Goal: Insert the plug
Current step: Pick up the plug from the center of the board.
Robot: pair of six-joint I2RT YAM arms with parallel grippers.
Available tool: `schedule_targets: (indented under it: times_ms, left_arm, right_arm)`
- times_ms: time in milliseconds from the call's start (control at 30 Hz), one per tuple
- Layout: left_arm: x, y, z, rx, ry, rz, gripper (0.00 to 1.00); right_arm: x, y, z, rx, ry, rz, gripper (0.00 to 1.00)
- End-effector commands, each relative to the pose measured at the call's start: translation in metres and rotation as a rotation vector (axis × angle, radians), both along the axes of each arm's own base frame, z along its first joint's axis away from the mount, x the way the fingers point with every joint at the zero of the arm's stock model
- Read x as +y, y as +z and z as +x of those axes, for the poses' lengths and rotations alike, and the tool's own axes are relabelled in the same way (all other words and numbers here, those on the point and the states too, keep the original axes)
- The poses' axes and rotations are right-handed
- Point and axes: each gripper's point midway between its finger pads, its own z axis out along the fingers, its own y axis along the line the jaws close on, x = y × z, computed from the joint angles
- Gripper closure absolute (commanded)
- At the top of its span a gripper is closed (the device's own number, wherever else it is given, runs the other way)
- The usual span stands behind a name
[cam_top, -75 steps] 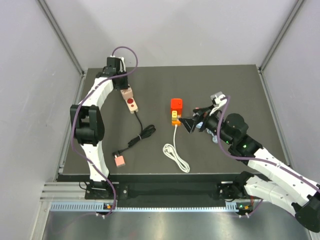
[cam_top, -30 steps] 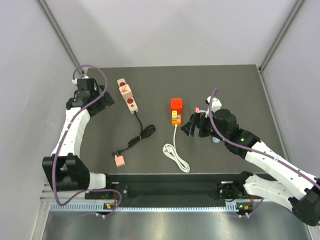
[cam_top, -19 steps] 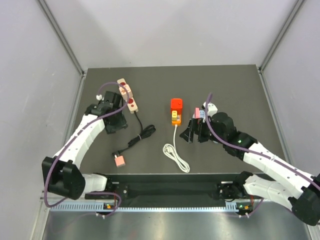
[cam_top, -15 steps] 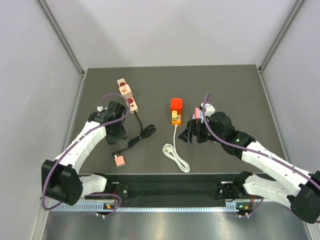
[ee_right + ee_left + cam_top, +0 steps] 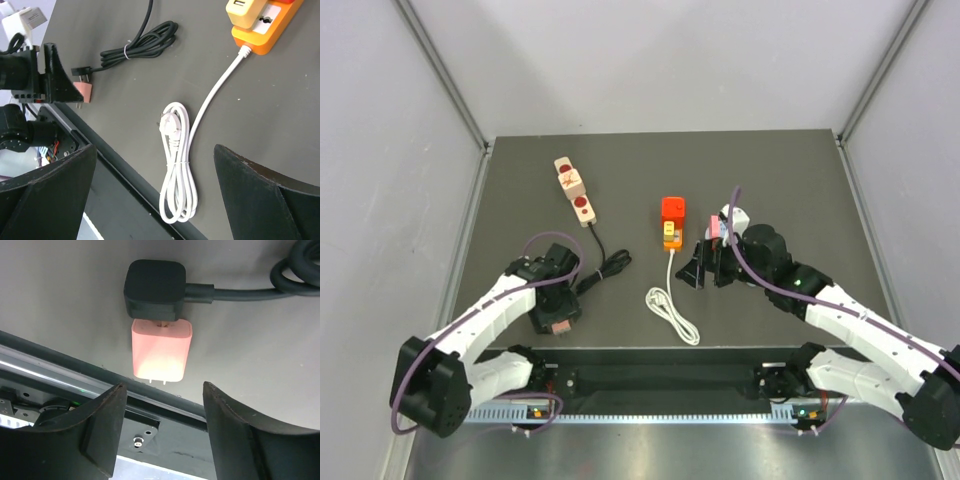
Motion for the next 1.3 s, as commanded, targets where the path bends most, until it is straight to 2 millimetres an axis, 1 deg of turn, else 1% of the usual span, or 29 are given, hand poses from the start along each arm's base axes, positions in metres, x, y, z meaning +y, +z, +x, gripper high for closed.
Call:
schedule_targets:
  times_ms: [0,67,100,167,267,300,333,400,500,533,567,633,667,733,800,867,900,933,1000,1033,1100,1133,1167,1233,1267]
  left_arm:
    - [-0.006,-0.002,0.011,-0.02,0.023,-0.006,0.32]
    - [-0.006,-0.008,0.011,-0.007,0.037,0.001,0.34]
    - [-0.006,-0.01,0.012,-0.008,0.038,0.0,0.38]
    - [-0.005,-0.016,0.011,0.005,0.054,0.011,0.39]
    - [0.005,-0.018,0.018,-0.011,0.085,0.076,0.43]
    - [0.006,-0.02,0.02,0.001,0.091,0.093,0.47]
    - [-0.001,-0.018,0.025,-0.004,0.086,0.069,0.53]
    - [-0.004,-0.018,0.027,0.008,0.081,0.06,0.55]
    - [-0.003,-0.018,0.031,-0.006,0.081,0.07,0.52]
    - [-0.003,-0.02,0.029,0.0,0.083,0.069,0.5]
    - [-0.005,-0.02,0.028,0.011,0.087,0.061,0.43]
    - [-0.004,-0.022,0.025,0.033,0.086,0.069,0.39]
    - [-0.001,-0.02,0.023,0.04,0.087,0.088,0.37]
    - [0.002,-0.015,0.027,0.016,0.092,0.1,0.32]
    - [0.003,-0.012,0.033,-0.017,0.098,0.104,0.3]
    - [0.004,-0.012,0.037,-0.041,0.106,0.11,0.33]
    - [0.006,-0.016,0.04,-0.048,0.109,0.125,0.37]
    - [0.007,-0.019,0.037,-0.037,0.111,0.131,0.41]
    - [0.003,-0.025,0.038,-0.019,0.112,0.115,0.49]
    - [-0.001,-0.029,0.035,-0.001,0.109,0.095,0.6]
    - [-0.007,-0.029,0.037,-0.01,0.104,0.061,0.71]
    - [-0.015,-0.027,0.041,-0.029,0.086,0.025,0.73]
    - [-0.017,-0.023,0.044,-0.046,0.081,0.012,0.8]
    - [-0.025,-0.002,0.053,-0.103,0.08,-0.033,0.95]
    - [-0.028,0.007,0.057,-0.121,0.082,-0.052,1.0]
  right_arm:
    - [0.004,0.021,0.004,-0.06,0.02,0.041,0.0]
    - [0.003,0.024,0.003,-0.067,0.02,0.049,0.0]
    - [0.003,0.025,0.002,-0.069,0.021,0.053,0.0]
    - [0.002,0.03,0.001,-0.075,0.02,0.06,0.0]
    - [-0.001,0.034,0.0,-0.097,0.021,0.058,0.0]
    - [-0.002,0.032,0.0,-0.1,0.02,0.053,0.0]
    - [-0.003,0.033,0.001,-0.106,0.015,0.051,0.0]
    - [-0.003,0.033,0.0,-0.103,0.017,0.05,0.0]
    - [-0.002,0.033,-0.001,-0.088,0.021,0.042,0.0]
    - [-0.003,0.034,-0.001,-0.088,0.02,0.043,0.0]
    - [-0.004,0.033,-0.001,-0.086,0.014,0.044,0.0]
    - [-0.005,0.033,-0.003,-0.085,0.008,0.06,0.0]
    - [-0.003,0.036,-0.003,-0.09,0.01,0.073,0.0]
    - [-0.003,0.038,-0.006,-0.09,0.014,0.09,0.0]
    - [-0.002,0.04,-0.006,-0.094,0.015,0.1,0.0]
    - [-0.003,0.042,-0.006,-0.094,0.013,0.1,0.0]
    - [-0.003,0.042,-0.007,-0.093,0.015,0.099,0.0]
    - [-0.003,0.044,-0.008,-0.096,0.018,0.102,0.0]
    - [-0.004,0.044,-0.009,-0.098,0.021,0.099,0.0]
    - [-0.005,0.041,-0.008,-0.097,0.014,0.094,0.0]
    - [-0.007,0.036,-0.006,-0.087,-0.006,0.081,0.0]
    - [-0.009,0.03,-0.004,-0.073,-0.033,0.074,0.0]
    - [-0.01,0.028,-0.001,-0.068,-0.047,0.077,0.0]
    - [-0.008,0.022,0.001,-0.037,-0.077,0.095,0.0]
    - [-0.004,0.026,0.003,-0.043,-0.079,0.121,0.0]
